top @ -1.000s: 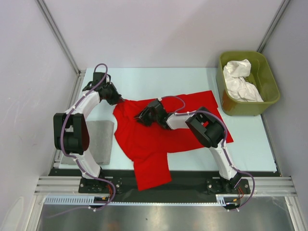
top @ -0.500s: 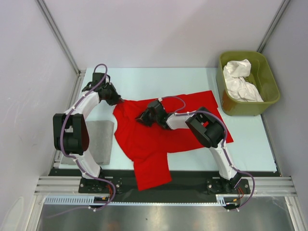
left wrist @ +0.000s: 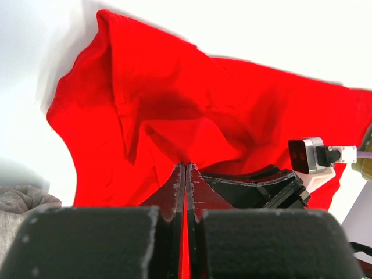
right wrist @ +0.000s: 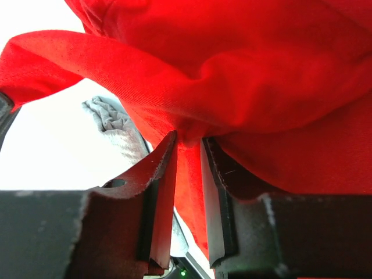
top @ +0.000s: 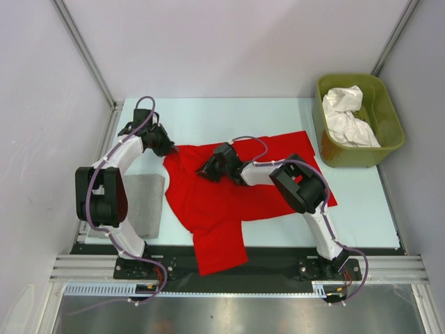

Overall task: Fold and stack the t-shirts
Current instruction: Fold the tshirt

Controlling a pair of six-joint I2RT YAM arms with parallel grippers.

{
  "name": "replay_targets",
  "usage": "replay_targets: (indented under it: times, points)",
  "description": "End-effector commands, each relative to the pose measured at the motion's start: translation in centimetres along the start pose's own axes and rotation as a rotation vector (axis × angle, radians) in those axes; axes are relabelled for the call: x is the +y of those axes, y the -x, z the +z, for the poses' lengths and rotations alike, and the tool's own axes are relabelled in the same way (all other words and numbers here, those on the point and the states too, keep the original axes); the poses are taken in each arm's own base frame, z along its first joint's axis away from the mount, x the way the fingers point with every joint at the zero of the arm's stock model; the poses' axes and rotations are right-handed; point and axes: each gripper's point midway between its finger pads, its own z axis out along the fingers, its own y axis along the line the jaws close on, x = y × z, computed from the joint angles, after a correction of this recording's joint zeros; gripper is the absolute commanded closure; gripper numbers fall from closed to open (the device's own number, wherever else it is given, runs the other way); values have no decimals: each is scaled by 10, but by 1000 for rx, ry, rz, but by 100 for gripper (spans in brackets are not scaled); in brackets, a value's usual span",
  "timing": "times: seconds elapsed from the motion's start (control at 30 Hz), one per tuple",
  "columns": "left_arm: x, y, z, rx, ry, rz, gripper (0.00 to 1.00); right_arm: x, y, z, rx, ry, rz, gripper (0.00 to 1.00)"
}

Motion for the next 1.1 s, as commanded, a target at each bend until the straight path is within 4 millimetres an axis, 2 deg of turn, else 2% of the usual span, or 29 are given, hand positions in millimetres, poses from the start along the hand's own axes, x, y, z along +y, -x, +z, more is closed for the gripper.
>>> replay_targets:
  times: [0.0, 0.23, 0.4, 0.47, 0.57, 0.7, 0.73, 0.77, 0.9, 1.07]
  points:
    - [-11, 13, -20, -63, -46, 34, 100, 37, 11, -16, -21, 64, -37, 72]
    - [-11, 12, -20, -61, -46, 34, 100, 45, 15, -20, -31, 76, -53, 76]
    - [-11, 10, -20, -57, -49, 34, 100, 42, 20, -11, -29, 92, -38, 83]
    - [-10, 10, -20, -57, -50, 33, 99, 44, 20, -7, -16, 109, -22, 83]
    - [-10, 9, -22, -57, -52, 35, 100, 50, 19, -9, -5, 127, -25, 100]
    - [-12, 5, -28, -54, -63, 39, 100, 61, 17, -34, 56, 133, -21, 100]
    - [-10, 0, -29, -42, -63, 38, 100, 55, 20, -39, 72, 104, -27, 100]
    - [-12, -2, -34, -44, -70, 40, 100, 60, 15, -48, 132, 120, -56, 100]
    - [-6, -23, -44, -20, -79, 30, 100, 35, 2, -64, 328, 84, -21, 100]
    - [14, -58, -51, 20, -66, -2, 100, 27, -6, -76, 474, 144, -76, 100]
